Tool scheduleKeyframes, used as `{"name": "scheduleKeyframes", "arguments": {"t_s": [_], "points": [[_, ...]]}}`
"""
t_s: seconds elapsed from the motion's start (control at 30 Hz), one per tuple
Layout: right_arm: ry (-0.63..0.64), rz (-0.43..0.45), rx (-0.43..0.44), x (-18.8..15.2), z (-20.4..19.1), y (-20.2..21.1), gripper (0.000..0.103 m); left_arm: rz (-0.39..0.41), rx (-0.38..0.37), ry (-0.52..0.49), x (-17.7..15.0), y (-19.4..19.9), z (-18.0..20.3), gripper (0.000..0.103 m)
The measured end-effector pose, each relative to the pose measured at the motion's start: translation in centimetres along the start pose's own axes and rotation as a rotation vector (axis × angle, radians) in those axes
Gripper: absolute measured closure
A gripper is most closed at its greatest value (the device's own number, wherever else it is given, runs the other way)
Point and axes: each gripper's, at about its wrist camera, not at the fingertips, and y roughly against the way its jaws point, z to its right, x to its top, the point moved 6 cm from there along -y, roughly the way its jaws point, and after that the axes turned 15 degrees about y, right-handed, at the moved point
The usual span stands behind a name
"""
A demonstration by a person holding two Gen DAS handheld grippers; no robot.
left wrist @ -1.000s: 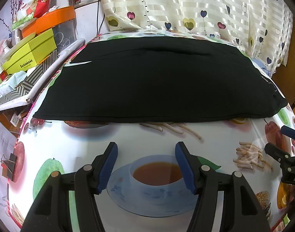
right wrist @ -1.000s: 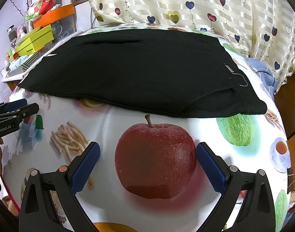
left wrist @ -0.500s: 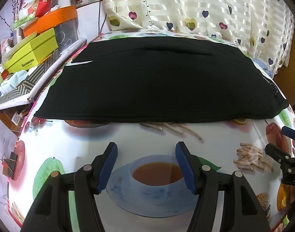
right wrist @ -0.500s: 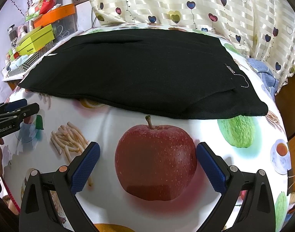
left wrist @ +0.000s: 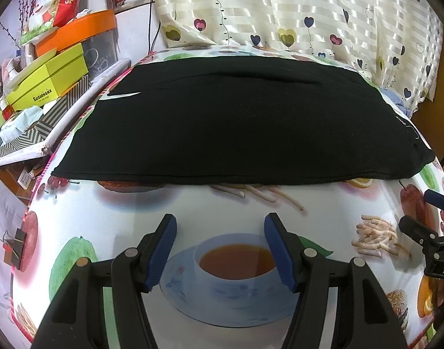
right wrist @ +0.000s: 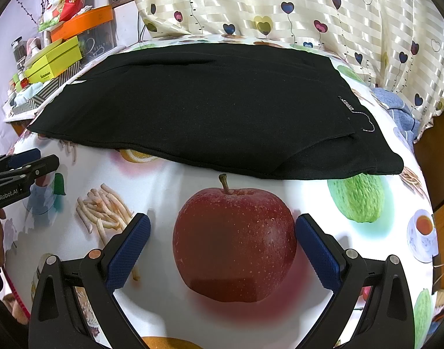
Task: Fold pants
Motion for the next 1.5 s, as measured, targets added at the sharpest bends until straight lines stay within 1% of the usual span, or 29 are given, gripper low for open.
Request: {"name": "scheduleKeyframes", "arguments": {"t_s": [0.23,0.63,0.8,1.5], "points": [[0.000,0.000,0.000,0.00,0.00,0.04,0.002,0.011,-0.003,0.002,0.04,0.10,0.04,0.037],[0.000,-0.005,0.002,0.38,-0.24,-0.49,0.002,0.001,-0.003,-0.005,0.06,0.08,0.17,0.037],[-0.006,-0.007,-0.001,-0.04,-0.30,-0.23,0.002,0.006,-0.003,-0.004,0.14,0.03,0.18,0.037],[-0.007,-0.018,0.003,0.05,-0.17,-0.05,0.002,0.008,-0.008,0.001,0.03,-0.18,0.19,0.037]]}}
